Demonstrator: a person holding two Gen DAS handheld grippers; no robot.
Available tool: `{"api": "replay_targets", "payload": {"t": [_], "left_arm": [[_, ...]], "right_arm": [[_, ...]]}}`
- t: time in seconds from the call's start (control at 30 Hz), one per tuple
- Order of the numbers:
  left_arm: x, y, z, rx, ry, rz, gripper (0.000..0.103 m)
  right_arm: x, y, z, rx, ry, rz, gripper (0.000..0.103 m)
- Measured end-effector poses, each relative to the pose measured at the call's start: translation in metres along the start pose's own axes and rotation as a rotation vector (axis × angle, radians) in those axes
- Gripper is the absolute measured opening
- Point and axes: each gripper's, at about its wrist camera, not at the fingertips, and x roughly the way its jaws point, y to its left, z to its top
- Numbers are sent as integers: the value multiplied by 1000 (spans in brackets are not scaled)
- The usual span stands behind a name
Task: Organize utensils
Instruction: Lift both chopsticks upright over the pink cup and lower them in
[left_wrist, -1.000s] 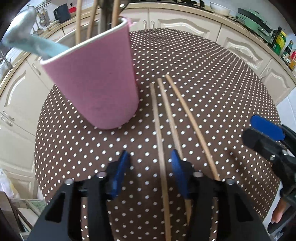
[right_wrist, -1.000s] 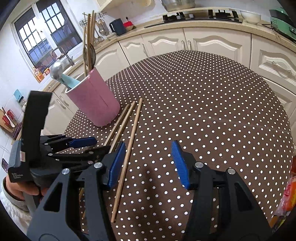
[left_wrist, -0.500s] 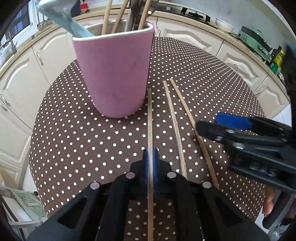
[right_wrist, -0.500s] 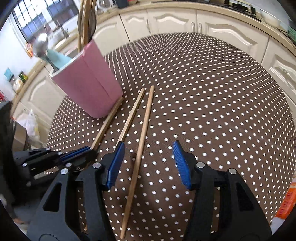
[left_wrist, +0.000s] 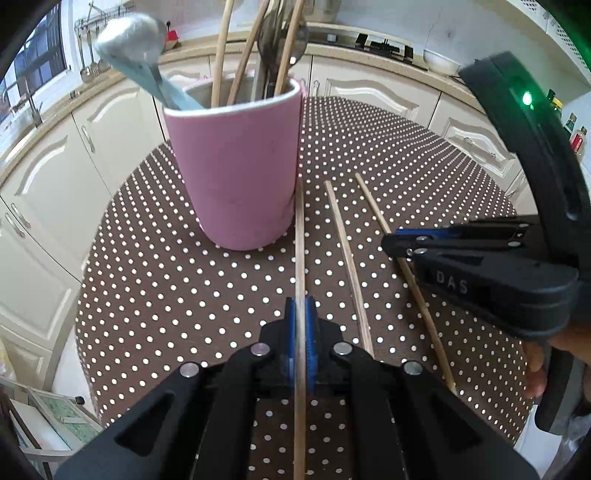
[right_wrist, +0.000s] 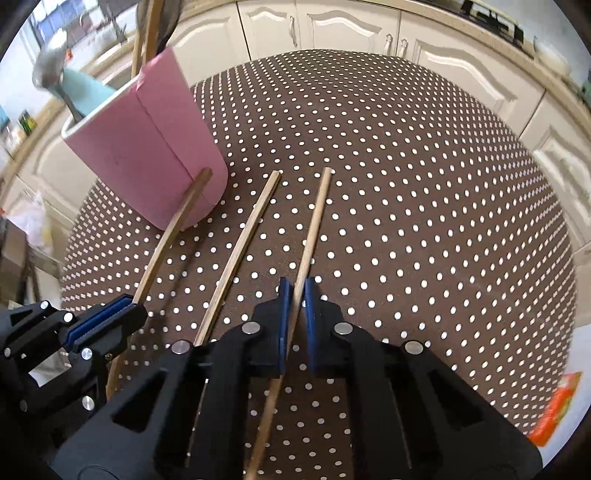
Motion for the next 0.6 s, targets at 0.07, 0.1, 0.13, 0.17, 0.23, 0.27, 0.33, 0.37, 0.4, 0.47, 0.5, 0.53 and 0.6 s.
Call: {"api": "replay_targets", "payload": {"t": [0.07, 0.1, 0.13, 0.17, 0.23, 0.27, 0.33, 0.37, 0.4, 0.47, 0.5, 0.53, 0.6], "left_arm": [[-8, -2, -1, 8, -26, -3, 5], [-12, -3, -2, 11, -33, -5, 5], [-17, -5, -3, 18, -48, -10, 5], [-22, -7, -4, 23, -61, -14, 5], [-30, -15, -6, 31, -88, -31, 5], [-36, -16, -8, 33, -102, -44, 5], [-47, -18, -10, 27, -130, -91, 5], [-52, -18, -11, 19, -139, -117, 5], [-57, -18, -12, 8, -148, -150, 5], [-70, -20, -13, 5, -184, -207, 5], [-75, -22, -15, 7, -207, -219, 5], [-81, -24, -16, 11, -231, -226, 5], [-96, -29, -18, 13, -285, -249, 5]], "right_arm": [[-4, -9, -5, 30, -16, 44, 6], [-6, -13, -8, 36, -24, 53, 6], [-10, -16, -11, 43, -40, 70, 6], [-14, -20, -14, 48, -52, 81, 6], [-25, -26, -21, 58, -90, 103, 6], [-32, -30, -26, 60, -109, 112, 6], [-48, -37, -33, 75, -154, 146, 6], [-55, -37, -35, 80, -175, 158, 6], [-62, -37, -37, 81, -193, 170, 6], [-78, -41, -44, 79, -224, 205, 6], [-86, -43, -47, 75, -243, 210, 6], [-95, -43, -49, 72, -270, 218, 6], [-108, -45, -53, 73, -308, 238, 6]]}}
